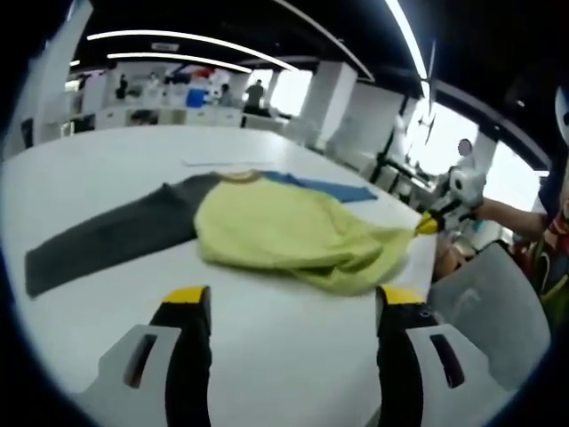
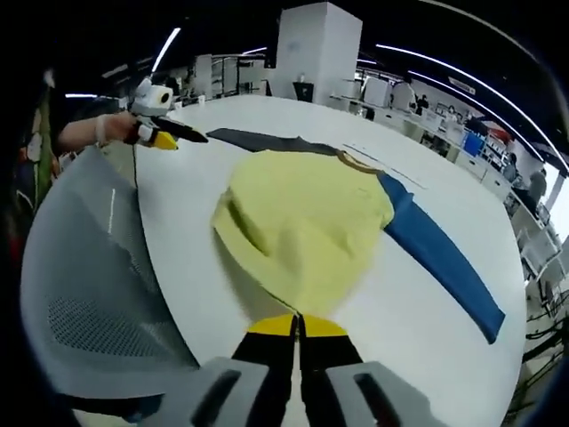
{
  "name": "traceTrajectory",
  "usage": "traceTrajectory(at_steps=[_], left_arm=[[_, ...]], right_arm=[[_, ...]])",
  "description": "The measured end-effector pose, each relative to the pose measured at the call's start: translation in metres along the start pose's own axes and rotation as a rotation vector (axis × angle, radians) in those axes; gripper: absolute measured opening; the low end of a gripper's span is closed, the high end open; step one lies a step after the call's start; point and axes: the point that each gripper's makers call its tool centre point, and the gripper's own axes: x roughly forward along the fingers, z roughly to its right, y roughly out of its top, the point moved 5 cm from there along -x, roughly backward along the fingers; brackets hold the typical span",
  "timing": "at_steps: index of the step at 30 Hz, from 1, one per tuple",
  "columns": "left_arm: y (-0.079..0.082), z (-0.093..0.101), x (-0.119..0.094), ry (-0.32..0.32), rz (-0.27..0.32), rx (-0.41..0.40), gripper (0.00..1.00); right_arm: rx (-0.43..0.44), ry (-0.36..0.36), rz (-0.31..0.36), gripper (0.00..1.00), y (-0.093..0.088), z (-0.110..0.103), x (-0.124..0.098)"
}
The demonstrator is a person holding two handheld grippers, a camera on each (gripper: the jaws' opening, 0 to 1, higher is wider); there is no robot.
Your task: Fold the garment on the visible template until the final outline fits inside the template.
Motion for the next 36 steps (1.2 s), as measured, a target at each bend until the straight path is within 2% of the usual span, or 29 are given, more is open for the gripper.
traceTrajectory(at_steps=[6, 11, 15, 18, 20, 22, 23, 25, 27, 31, 32, 36], left_arm=[[-0.002, 0.0, 0.002, -0.008, -0.012, 0.003, 0.71], [-0.005, -0.004, 0.01, -0.013, -0.049, -0.016, 0.62], [-0.006, -0.014, 0.026, -0.003, -0.086, -0.033, 0.57], [-0.002, -0.022, 0.037, 0.008, -0.089, -0.054, 0.48], [0.0, -0.026, 0.048, 0.002, -0.085, -0.068, 0.46], [-0.002, -0.025, 0.056, 0.011, -0.111, -0.071, 0.41], [-0.002, -0.023, 0.06, -0.001, -0.112, -0.089, 0.38], [-0.002, -0.014, 0.069, -0.042, -0.115, -0.225, 0.33], [-0.002, -0.016, 0.077, -0.027, -0.086, -0.272, 0.34], [-0.009, -0.021, 0.087, 0.005, -0.106, -0.423, 0.3], [-0.009, -0.022, 0.089, 0.011, -0.092, -0.428, 0.3], [-0.014, -0.026, 0.095, 0.032, -0.1, -0.464, 0.24]], right_arm=[[0.018, 0.0, -0.029, 0.0, -0.016, 0.001, 0.01], [0.031, 0.001, -0.026, 0.0, -0.018, 0.001, 0.011], [0.034, -0.002, -0.022, 0.0, -0.018, 0.002, 0.011], [0.044, -0.004, -0.018, 0.0, -0.018, 0.003, 0.011], [0.045, -0.004, -0.02, 0.0, -0.019, 0.003, 0.011], [0.048, -0.004, -0.02, 0.0, -0.019, 0.003, 0.011], [0.048, -0.005, -0.021, 0.0, -0.019, 0.003, 0.011], [0.05, -0.009, -0.021, 0.0, -0.019, 0.003, 0.011], [0.048, -0.012, -0.02, 0.0, -0.018, 0.001, 0.011], [0.049, -0.014, -0.022, 0.0, -0.017, -0.001, 0.011], [0.049, -0.015, -0.021, 0.0, -0.017, -0.002, 0.011], [0.048, -0.016, -0.022, 0.0, -0.019, 0.0, 0.01]])
